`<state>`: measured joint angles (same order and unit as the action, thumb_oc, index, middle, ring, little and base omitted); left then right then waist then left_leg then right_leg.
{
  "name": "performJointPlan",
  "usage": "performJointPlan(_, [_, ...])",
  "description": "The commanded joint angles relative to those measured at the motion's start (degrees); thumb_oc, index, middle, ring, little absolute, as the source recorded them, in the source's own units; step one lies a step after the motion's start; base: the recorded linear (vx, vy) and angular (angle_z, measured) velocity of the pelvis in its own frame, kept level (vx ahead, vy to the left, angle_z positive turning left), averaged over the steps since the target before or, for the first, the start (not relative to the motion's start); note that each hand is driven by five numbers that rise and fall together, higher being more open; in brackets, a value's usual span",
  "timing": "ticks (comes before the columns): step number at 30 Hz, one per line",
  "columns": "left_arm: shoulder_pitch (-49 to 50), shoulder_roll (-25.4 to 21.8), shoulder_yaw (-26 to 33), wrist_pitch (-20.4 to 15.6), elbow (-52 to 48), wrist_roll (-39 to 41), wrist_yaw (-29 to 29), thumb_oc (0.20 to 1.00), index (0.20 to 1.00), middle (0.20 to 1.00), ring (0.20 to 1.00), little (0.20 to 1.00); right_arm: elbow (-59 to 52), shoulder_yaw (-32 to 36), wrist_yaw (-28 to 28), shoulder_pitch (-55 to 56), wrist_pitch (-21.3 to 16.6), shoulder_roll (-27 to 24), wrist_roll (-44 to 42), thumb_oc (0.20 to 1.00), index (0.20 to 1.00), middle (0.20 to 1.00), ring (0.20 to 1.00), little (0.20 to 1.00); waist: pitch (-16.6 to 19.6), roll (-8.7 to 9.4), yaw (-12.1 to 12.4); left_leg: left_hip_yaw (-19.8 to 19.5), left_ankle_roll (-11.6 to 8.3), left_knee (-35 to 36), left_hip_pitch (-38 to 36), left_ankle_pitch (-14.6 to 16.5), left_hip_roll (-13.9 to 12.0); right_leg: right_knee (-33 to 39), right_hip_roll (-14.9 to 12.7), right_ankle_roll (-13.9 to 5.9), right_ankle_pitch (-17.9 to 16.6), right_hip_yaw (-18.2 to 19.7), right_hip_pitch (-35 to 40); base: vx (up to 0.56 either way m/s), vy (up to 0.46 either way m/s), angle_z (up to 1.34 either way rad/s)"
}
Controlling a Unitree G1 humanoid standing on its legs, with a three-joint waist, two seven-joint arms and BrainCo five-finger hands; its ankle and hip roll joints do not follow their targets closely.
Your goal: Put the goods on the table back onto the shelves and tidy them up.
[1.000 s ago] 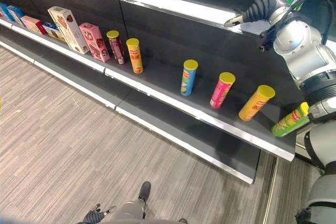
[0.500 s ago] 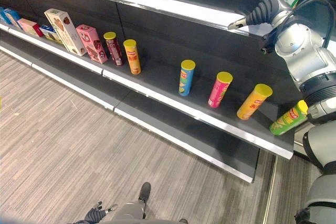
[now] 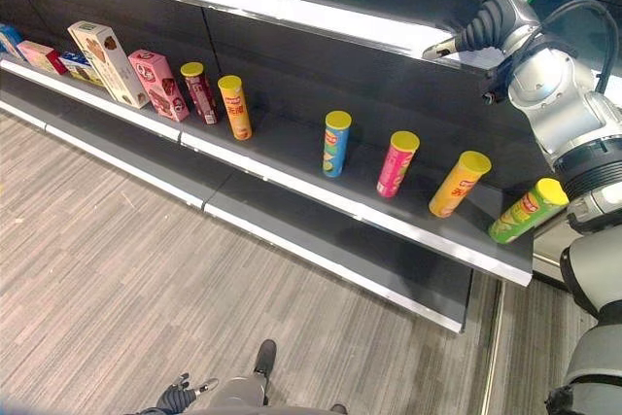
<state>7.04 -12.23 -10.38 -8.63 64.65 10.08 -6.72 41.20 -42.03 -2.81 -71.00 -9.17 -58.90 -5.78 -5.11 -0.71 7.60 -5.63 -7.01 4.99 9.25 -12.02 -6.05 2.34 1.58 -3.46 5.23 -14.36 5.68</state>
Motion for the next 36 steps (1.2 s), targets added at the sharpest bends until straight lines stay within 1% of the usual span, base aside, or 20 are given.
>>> performJointPlan(1, [-3.39,-3.6,-0.41,-0.95,1.47,-0.22,-0.4,1.0,1.0,1.0,1.0,1.0,0.95,1.75,-1.48,-0.75,-0.43,-1.16,-1.69,1.0,1.0,1.0,1.0,1.0,-0.23,5.11,1.03,4.81,-0.55,0.01,-10.36,12.75,3.6,2.66,-5.57,-8.32,-2.22,7.82,-3.08,0.0,0.0,0.0])
performJointPlan(4, [-3.42,-3.63,-0.38,-0.92,1.44,-0.28,-0.39,1.0,1.0,1.0,1.0,1.0,0.58,1.69,-1.39,-0.73,-0.57,-1.06,-2.06,1.0,1.0,1.0,1.0,1.0,-0.33,5.1,1.1,4.87,-0.56,0.01,-10.3,12.67,3.58,2.65,-5.5,-8.32,-2.22,7.75,-3.05,0.0,0.0,0.0])
performJointPlan(9, [-3.49,-3.71,-0.11,-0.91,1.44,-0.2,-0.33,1.0,1.0,1.0,1.0,1.0,-5.24,0.93,-0.33,-1.34,-1.55,-2.18,-2.98,1.0,1.0,1.0,1.0,1.0,-0.29,5.15,1.11,4.86,-0.57,0.01,-10.44,12.72,3.5,2.62,-5.53,-8.34,-2.24,7.74,-3.04,0.0,0.0,0.0])
performJointPlan(13, [-3.47,-3.84,0.68,-0.87,1.48,-0.24,-0.4,1.0,1.0,1.0,1.0,1.0,-17.42,0.37,0.1,-2.47,-3.39,-5.57,-3.76,1.0,1.0,1.0,1.0,1.0,-0.16,5.18,0.71,5.02,-0.56,0.01,-10.51,12.81,3.45,2.58,-5.62,-8.49,-2.26,7.72,-3.08,0.0,0.0,0.0])
performJointPlan(14, [-3.43,-3.87,0.85,-0.8,1.55,-0.43,-0.41,1.0,1.0,1.0,1.0,1.0,-22.18,0.14,0.1,-3.45,-3.92,-7.36,-3.93,1.0,1.0,1.0,1.0,1.0,-0.05,5.18,0.49,5.09,-0.55,0.01,-10.59,12.9,3.47,2.54,-5.66,-8.56,-2.27,7.73,-3.14,0.0,0.0,0.0])
performJointPlan(16, [-3.33,-3.82,1.48,-0.69,1.61,-0.91,-0.51,1.0,1.0,1.0,1.0,1.0,-28.91,1.38,-0.12,-3.55,-4.73,-9.4,-3.94,1.0,1.0,1.0,1.0,1.0,0.23,5.15,0.22,5.16,-0.53,0.01,-10.63,13.06,3.45,2.54,-5.7,-8.64,-2.21,7.85,-3.18,0.0,0.0,0.0])
performJointPlan(17, [-3.33,-3.85,1.45,-0.69,1.61,-0.92,-0.52,1.0,1.0,1.0,1.0,1.0,-29.04,1.56,-0.11,-3.37,-4.67,-9.46,-3.92,1.0,1.0,1.0,1.0,1.0,0.22,5.18,0.25,5.15,-0.53,0.01,-10.65,13.07,3.44,2.53,-5.69,-8.64,-2.2,7.85,-3.17,0.0,0.0,0.0])
performJointPlan(18, [-3.28,-3.8,2.09,-0.53,1.84,-1.31,-0.47,1.0,1.0,1.0,1.0,1.0,-34.09,2.8,-0.66,-4.54,-5.6,-11.71,-3.29,1.0,1.0,1.0,1.0,1.0,0.67,5.3,-0.03,5.34,-0.49,0.01,-10.88,13.28,3.36,2.54,-5.78,-8.8,-2.18,7.85,-3.08,0.0,0.0,0.0])
performJointPlan(19, [-3.19,-3.69,2.29,-0.55,2.02,-1.48,-0.62,1.0,1.0,1.0,1.0,1.0,-35.27,3.82,-1.37,-4.42,-5.8,-12.65,-2.97,1.0,1.0,1.0,1.0,1.0,0.85,5.27,-0.19,5.44,-0.41,0.01,-11.0,13.41,3.35,2.51,-5.82,-8.84,-2.18,7.91,-3.06,0.0,0.041,-0.01])
performJointPlan(20, [-3.16,-3.68,2.48,-0.48,2.12,-1.66,-0.63,1.0,1.0,1.0,1.0,1.0,-37.05,5.33,-1.97,-4.06,-5.99,-13.47,-3.05,1.0,1.0,1.0,1.0,1.0,1.0,5.36,-0.32,5.57,-0.36,0.01,-11.11,13.51,3.31,2.46,-5.83,-8.88,-2.16,8.02,-3.03,-0.02,0.062,-0.03])
performJointPlan(21, [-3.49,-3.5,2.81,-0.39,2.08,-2.15,-0.72,1.0,1.0,1.0,1.0,1.0,-38.2,7.87,-3.81,-3.59,-6.43,-15.55,-2.68,1.0,1.0,1.0,1.0,1.0,1.2,5.35,-0.93,5.83,-0.16,0.01,-11.29,13.66,3.27,2.3,-5.94,-9.1,-2.36,8.28,-3.18,-0.02,0.053,-0.05])
performJointPlan(22, [-3.49,-3.65,2.74,-0.39,2.09,-2.16,-0.72,1.0,1.0,1.0,1.0,1.0,-38.38,8.45,-3.79,-3.0,-6.4,-15.61,-2.63,1.0,1.0,1.0,1.0,1.0,1.2,5.49,-0.82,5.87,-0.16,0.01,-11.31,13.67,3.27,2.29,-5.93,-9.1,-2.36,8.31,-3.17,-0.02,0.054,-0.12])
performJointPlan(23, [-3.48,-3.58,2.98,-0.32,2.08,-2.36,-0.75,1.0,1.0,1.0,1.0,1.0,-39.61,10.63,-4.5,-1.37,-6.32,-16.32,-2.4,1.0,1.0,1.0,1.0,1.0,1.32,5.41,-1.11,6.01,-0.05,0.01,-11.37,13.77,3.25,2.28,-5.97,-9.18,-2.43,8.47,-3.28,-0.02,0.045,-0.19])
performJointPlan(26, [-3.45,-3.35,3.56,-0.12,1.94,-3.4,-0.62,1.0,1.0,1.0,1.0,1.0,-43.55,21.43,-6.72,7.32,-6.71,-18.75,-1.2,1.0,1.0,1.0,1.0,1.0,1.49,5.12,-2.51,6.73,0.61,0.01,-11.56,14.17,3.38,1.93,-6.04,-9.48,-2.78,9.61,-4.29,-0.04,0.076,-0.18])
performJointPlan(27, [-3.54,-3.3,3.82,-0.04,1.86,-3.94,-0.59,1.0,1.0,1.0,1.0,1.0,-44.25,23.67,-7.22,8.96,-7.01,-19.27,-1.05,1.0,1.0,1.0,1.0,1.0,1.39,4.97,-3.07,7.02,0.81,0.01,-11.53,14.13,3.36,1.84,-6.13,-9.61,-2.94,10.16,-4.73,-0.07,0.08,-0.3])
performJointPlan(28, [-3.63,-3.61,3.81,-0.01,1.82,-4.5,-0.55,1.0,1.0,1.0,1.0,1.0,-44.91,27.17,-7.49,12.31,-7.12,-19.91,-0.95,1.0,1.0,1.0,1.0,1.0,1.32,5.18,-3.43,7.46,1.0,-0.13,-11.34,14.26,3.44,1.68,-6.17,-9.8,-3.3,10.82,-5.47,-0.09,0.097,-0.37])
performJointPlan(29, [-3.7,-4.02,3.78,-0.02,1.66,-5.19,-0.32,1.0,1.0,1.0,1.0,1.0,-45.18,30.62,-7.49,15.98,-7.27,-20.73,-1.29,1.0,1.0,1.0,1.0,1.0,1.09,5.54,-3.88,8.08,1.36,-0.4,-11.11,14.47,3.62,1.32,-6.31,-10.04,-3.69,11.74,-6.31,-0.1,0.098,-0.37])
performJointPlan(32, [-3.99,-4.49,4.16,-0.08,1.24,-6.07,0.22,1.0,1.0,1.0,1.0,1.0,-43.94,36.55,-7.65,23.3,-7.1,-22.92,-2.56,1.0,1.0,1.0,1.0,1.0,0.23,6.04,-6.51,10.37,2.04,-1.24,-10.63,14.9,3.72,0.1,-6.63,-11.19,-5.39,14.24,-8.9,-0.11,0.103,-0.53])
performJointPlan(34, [-3.86,-5.02,4.3,-0.22,0.81,-6.74,0.61,1.0,1.0,1.0,1.0,1.0,-42.47,42.83,-7.99,30.64,-7.08,-23.24,-3.76,1.0,1.0,1.0,1.0,1.0,-0.57,6.38,-8.01,12.67,2.11,-1.19,-11.0,15.34,3.33,-1.36,-6.09,-11.54,-6.23,16.43,-10.9,-0.11,0.085,-0.86])
performJointPlan(36, [-3.91,-5.8,4.49,-0.4,-0.07,-7.19,0.92,1.0,1.0,1.0,1.0,1.0,-41.37,51.84,-8.74,40.52,-7.06,-22.01,-5.07,1.0,1.0,1.0,1.0,1.0,-1.04,7.07,-9.59,15.05,2.03,-0.93,-10.93,15.06,2.85,-2.16,-5.17,-11.54,-7.25,18.82,-13.17,-0.11,0.036,-1.1])
